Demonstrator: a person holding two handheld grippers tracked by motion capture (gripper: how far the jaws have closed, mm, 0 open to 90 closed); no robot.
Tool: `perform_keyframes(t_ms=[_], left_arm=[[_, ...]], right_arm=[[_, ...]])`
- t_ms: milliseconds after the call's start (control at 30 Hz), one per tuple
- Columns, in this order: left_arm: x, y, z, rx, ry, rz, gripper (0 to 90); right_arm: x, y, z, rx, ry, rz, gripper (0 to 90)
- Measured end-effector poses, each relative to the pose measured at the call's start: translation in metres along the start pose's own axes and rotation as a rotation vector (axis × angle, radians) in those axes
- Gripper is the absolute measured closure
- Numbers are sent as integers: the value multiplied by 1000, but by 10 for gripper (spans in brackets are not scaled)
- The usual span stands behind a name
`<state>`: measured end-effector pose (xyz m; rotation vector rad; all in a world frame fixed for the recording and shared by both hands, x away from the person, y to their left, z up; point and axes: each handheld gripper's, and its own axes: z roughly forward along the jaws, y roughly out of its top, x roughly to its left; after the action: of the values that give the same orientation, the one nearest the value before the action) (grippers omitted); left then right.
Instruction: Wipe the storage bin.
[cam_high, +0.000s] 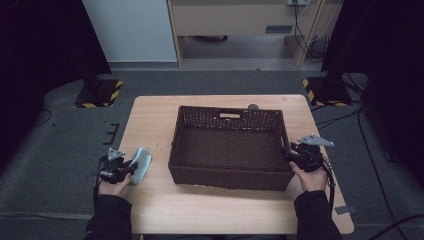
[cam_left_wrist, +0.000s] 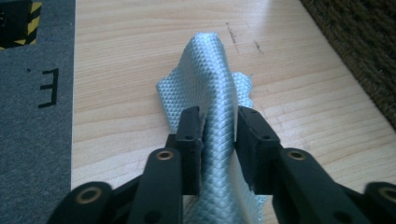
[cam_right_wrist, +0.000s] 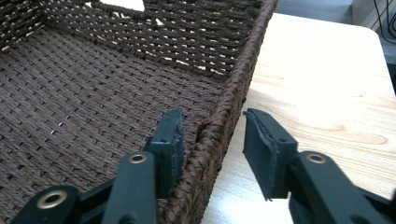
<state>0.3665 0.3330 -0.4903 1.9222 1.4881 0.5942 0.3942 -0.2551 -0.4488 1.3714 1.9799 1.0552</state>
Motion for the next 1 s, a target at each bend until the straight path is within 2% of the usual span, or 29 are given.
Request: perform_keyframes(t_ms=[100,133,267,400,467,600,700,800,900,1000], left_arm=[[0,0,-1,-11,-2,0,626],[0,1,-2,-19,-6,-3,597],[0,3,-6,-41,-16,-5,563],[-4,6,-12,-72,-26,-4,533],[-9,11,-16,-92,-32,10,525],[-16,17,-21,-113,-49,27,521],[-22,21,-24,-131,-70,21,523],[-27,26,-26,-148,-92,25,524],[-31,32,-27,-164,-121,12,524],[-34,39,-31,-186,-148,8,526]], right_arm=[[-1,1,-2,-5,1,-4,554],[-1,3,-5,-32,-7,-3,551],[-6,7,-17,-74,-5,30,548],[-9,5,-21,-75,10,34,548],[-9,3,-21,-68,24,40,557],[-4,2,-19,-48,53,23,585],[0,2,-17,-32,59,4,621],[3,1,-14,-12,40,-12,682],[1,1,-12,-18,40,-8,698],[3,3,-9,-19,21,-15,712]])
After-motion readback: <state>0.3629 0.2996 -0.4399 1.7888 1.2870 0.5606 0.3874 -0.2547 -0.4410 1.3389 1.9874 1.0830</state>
